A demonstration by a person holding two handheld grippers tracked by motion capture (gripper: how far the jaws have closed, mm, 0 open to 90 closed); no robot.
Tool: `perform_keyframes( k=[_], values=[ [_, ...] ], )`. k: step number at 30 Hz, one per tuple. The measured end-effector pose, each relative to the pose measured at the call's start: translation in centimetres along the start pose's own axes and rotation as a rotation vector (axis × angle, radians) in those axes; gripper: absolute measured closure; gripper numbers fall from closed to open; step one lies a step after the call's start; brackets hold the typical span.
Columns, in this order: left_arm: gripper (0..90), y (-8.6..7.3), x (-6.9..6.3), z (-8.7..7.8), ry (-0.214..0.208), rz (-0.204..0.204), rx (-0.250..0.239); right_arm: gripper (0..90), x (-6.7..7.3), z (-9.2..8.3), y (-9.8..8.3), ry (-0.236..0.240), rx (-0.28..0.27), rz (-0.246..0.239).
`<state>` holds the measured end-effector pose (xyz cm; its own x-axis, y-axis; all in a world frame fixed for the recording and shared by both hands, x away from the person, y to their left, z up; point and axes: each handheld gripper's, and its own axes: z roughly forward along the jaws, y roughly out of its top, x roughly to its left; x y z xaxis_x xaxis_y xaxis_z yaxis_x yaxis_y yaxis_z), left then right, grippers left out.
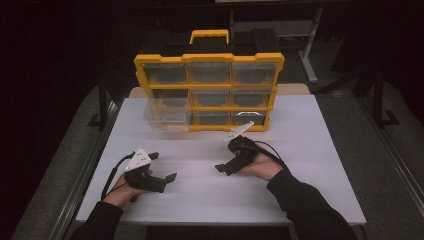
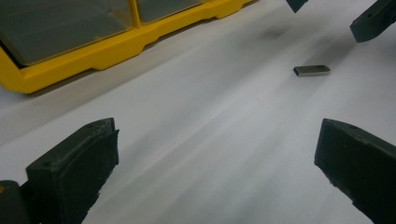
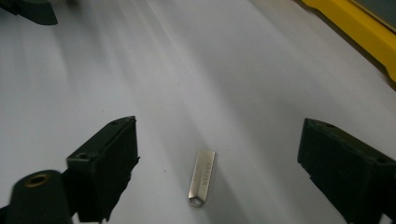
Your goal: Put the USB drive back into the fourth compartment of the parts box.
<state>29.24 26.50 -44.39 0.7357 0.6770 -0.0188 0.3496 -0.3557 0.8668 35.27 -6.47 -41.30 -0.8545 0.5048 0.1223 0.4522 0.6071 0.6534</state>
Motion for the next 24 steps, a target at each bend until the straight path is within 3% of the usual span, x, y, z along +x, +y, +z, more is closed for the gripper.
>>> perform_keyframes(
  k=[7, 24],
  values=[
    [0.0, 0.0, 0.0, 0.0, -0.003, 0.001, -0.002, 22.1, 0.0, 0.7, -0.4, -0.003, 0.026, 0.009],
    [0.0, 0.0, 0.0, 0.0, -0.01, -0.001, -0.002, 52.8, 0.1, 1.5, -1.1, 0.004, 0.07, -0.022]
  ],
)
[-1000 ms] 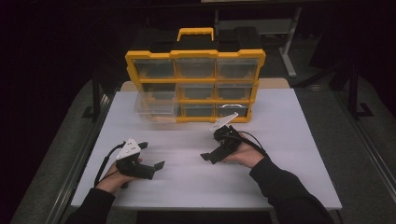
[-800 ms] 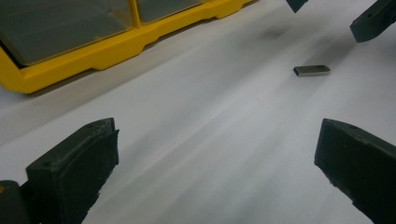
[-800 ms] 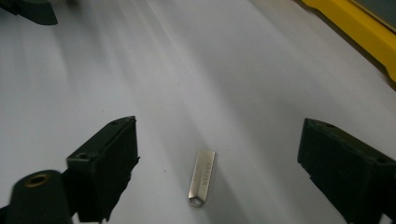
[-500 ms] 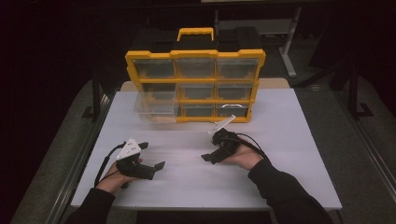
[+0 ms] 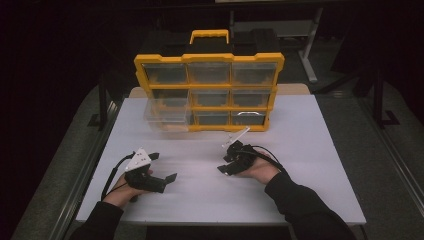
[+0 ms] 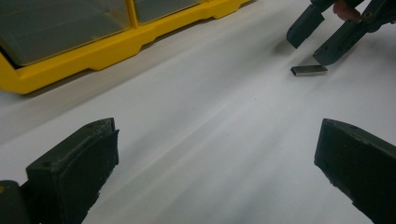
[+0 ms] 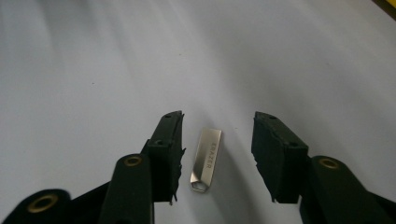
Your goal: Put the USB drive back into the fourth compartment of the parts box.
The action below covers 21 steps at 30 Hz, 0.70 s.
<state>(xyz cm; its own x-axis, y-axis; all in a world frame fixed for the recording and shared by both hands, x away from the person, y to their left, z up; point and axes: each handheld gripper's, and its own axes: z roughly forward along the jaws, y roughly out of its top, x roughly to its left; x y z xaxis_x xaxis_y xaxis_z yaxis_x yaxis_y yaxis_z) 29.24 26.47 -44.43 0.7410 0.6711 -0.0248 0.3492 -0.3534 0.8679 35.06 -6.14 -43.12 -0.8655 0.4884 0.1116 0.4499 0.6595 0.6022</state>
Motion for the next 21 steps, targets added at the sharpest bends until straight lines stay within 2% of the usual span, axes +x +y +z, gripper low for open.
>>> perform_keyframes(
  k=[6, 12, 21],
  values=[
    [0.0, 0.0, -0.01, 0.0, -0.001, 0.0, 0.0, 59.9, 0.17, 0.38, -0.16, 0.002, 0.021, -0.019],
    [0.0, -0.02, 0.01, 0.02, -0.003, 0.0, 0.001, 67.8, 0.2, 0.65, -0.26, 0.01, 0.044, -0.016],
    [0.0, -0.03, 0.0, 0.02, -0.005, 0.001, 0.0, 73.4, 0.52, 0.96, -0.37, 0.007, 0.073, -0.034]
  ],
)
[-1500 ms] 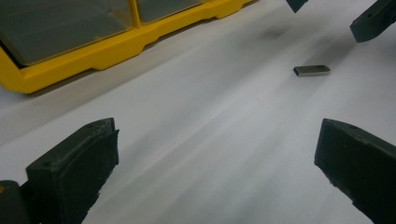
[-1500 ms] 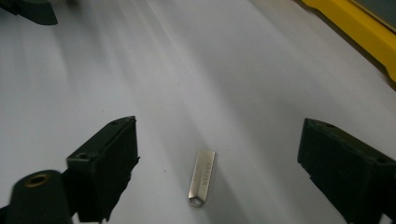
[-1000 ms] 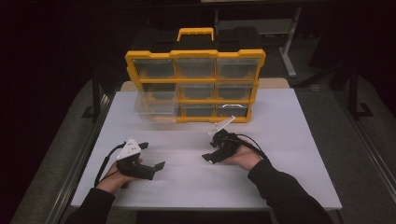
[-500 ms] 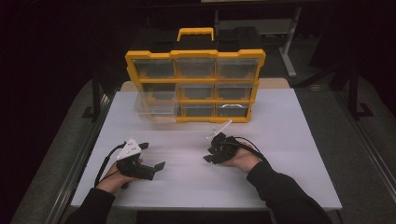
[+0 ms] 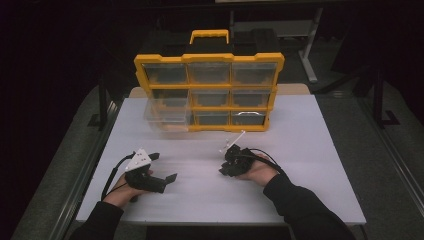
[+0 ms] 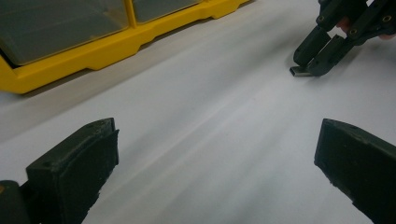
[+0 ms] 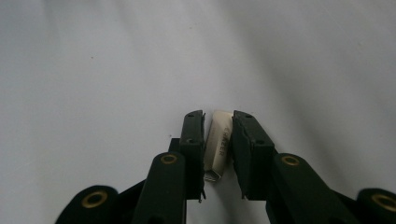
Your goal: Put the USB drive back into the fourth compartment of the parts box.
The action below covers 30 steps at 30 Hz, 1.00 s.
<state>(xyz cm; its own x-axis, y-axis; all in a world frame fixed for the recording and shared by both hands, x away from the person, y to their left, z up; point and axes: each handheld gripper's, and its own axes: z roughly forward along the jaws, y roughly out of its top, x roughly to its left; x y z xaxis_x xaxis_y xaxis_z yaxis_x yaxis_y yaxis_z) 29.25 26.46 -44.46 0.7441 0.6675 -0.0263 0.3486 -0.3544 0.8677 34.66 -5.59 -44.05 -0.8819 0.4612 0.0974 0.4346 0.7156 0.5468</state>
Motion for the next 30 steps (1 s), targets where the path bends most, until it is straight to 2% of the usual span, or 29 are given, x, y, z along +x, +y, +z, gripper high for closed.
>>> perform_keyframes(
  k=[14, 30],
  values=[
    [0.0, 0.03, -0.05, -0.03, -0.002, 0.005, 0.002, 77.7, 0.44, 0.09, -0.09, -0.042, -0.001, -0.011],
    [0.0, 0.06, -0.16, -0.06, -0.01, 0.01, -0.004, 78.2, 0.3, -0.19, 0.11, -0.024, -0.008, -0.026]
  ],
)
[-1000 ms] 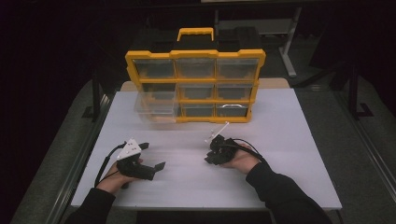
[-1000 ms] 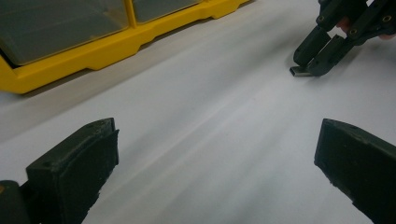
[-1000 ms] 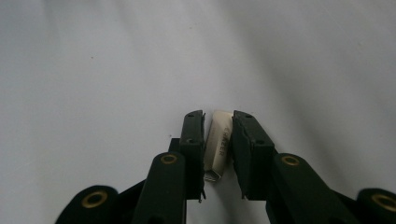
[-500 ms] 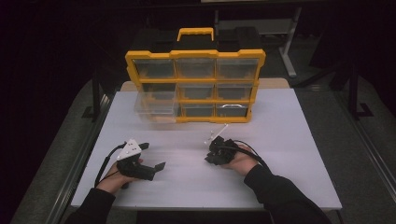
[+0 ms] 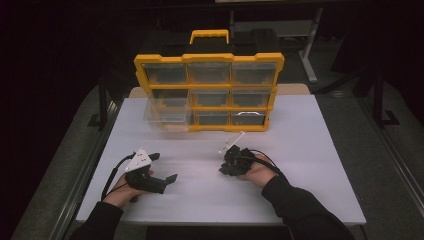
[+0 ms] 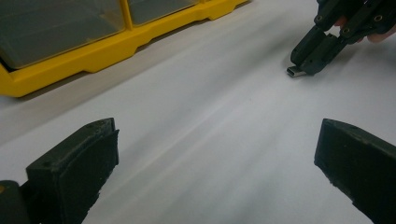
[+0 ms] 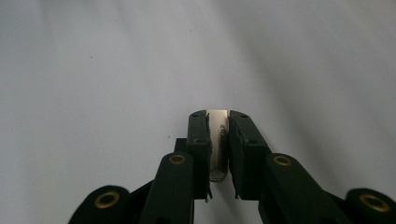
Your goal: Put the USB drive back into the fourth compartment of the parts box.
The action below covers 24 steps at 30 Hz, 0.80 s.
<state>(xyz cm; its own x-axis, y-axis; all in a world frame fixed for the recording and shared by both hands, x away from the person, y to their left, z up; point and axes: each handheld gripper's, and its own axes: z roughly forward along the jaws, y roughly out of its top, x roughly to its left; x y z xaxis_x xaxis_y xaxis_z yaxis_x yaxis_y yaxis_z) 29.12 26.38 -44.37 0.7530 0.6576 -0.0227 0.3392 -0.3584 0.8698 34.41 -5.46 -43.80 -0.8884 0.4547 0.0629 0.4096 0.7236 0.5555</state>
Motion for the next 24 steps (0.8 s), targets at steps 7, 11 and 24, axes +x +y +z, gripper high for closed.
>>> perform_keyframes(
  k=[7, 11, 24],
  values=[
    [0.0, 0.0, 0.0, 0.0, -0.003, 0.001, -0.001, 78.2, -0.1, -0.4, 0.2, 0.017, -0.004, -0.007],
    [0.0, 0.0, 0.0, 0.0, -0.004, 0.001, -0.002, 78.2, -0.1, -0.7, 0.4, 0.028, -0.006, -0.012],
    [0.0, 0.0, 0.0, 0.0, -0.006, 0.001, -0.001, 78.2, -0.7, -2.4, 1.2, 0.053, -0.037, -0.034]
  ],
)
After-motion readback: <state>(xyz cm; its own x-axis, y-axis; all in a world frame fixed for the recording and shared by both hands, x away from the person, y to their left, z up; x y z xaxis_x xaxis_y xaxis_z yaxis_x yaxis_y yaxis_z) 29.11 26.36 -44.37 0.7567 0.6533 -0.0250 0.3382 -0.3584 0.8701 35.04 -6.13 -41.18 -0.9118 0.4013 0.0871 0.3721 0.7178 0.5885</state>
